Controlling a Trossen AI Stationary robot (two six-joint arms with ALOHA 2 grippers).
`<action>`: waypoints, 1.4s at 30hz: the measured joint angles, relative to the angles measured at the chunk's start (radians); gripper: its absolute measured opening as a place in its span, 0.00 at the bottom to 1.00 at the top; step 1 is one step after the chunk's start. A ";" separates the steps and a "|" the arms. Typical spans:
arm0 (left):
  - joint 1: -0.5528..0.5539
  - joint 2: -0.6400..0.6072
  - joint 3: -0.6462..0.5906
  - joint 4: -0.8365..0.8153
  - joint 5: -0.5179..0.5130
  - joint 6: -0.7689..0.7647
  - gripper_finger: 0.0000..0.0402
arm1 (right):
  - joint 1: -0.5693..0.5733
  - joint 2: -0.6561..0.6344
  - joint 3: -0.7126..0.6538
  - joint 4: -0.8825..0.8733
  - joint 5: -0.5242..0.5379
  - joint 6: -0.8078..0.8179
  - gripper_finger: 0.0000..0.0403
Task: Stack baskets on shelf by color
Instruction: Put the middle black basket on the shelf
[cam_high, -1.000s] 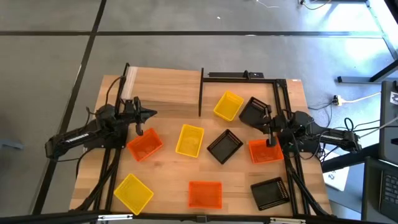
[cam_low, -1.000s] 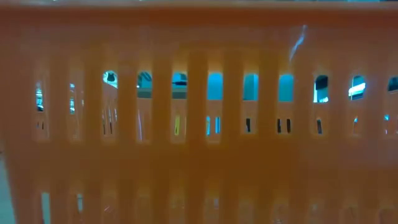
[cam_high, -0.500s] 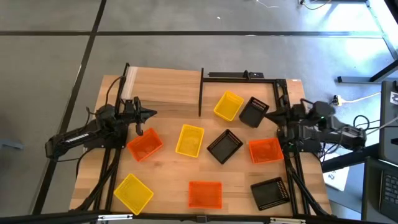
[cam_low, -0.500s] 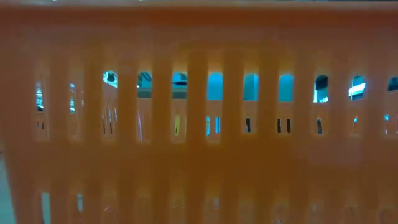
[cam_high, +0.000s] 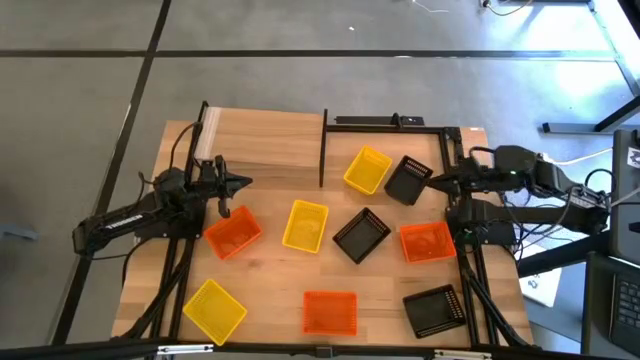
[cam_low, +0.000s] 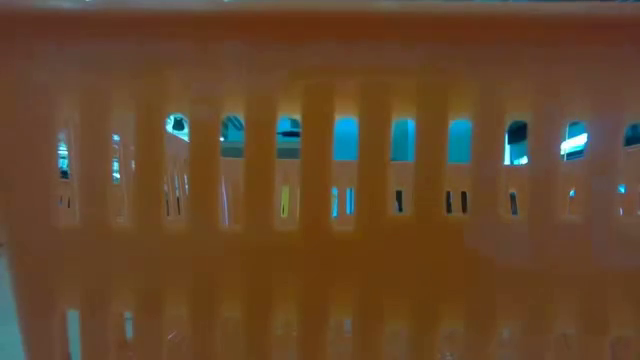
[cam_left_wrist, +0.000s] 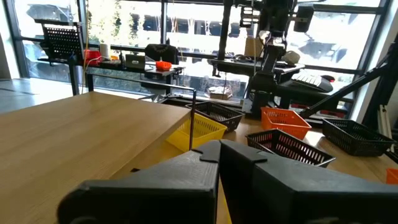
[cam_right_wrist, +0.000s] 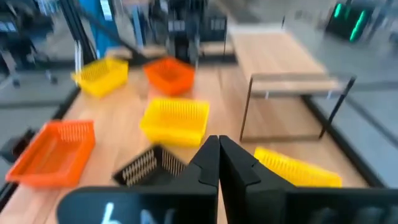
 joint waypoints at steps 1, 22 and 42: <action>0.000 0.000 0.000 0.000 0.000 0.000 0.00 | 0.000 0.031 0.013 -0.023 0.000 0.000 0.00; 0.000 0.000 0.000 0.000 0.000 0.000 0.00 | 0.339 0.556 0.073 -0.205 0.020 -0.205 0.00; 0.000 0.000 0.000 0.000 0.000 0.000 0.00 | 0.504 0.861 0.073 0.139 0.184 -0.107 0.23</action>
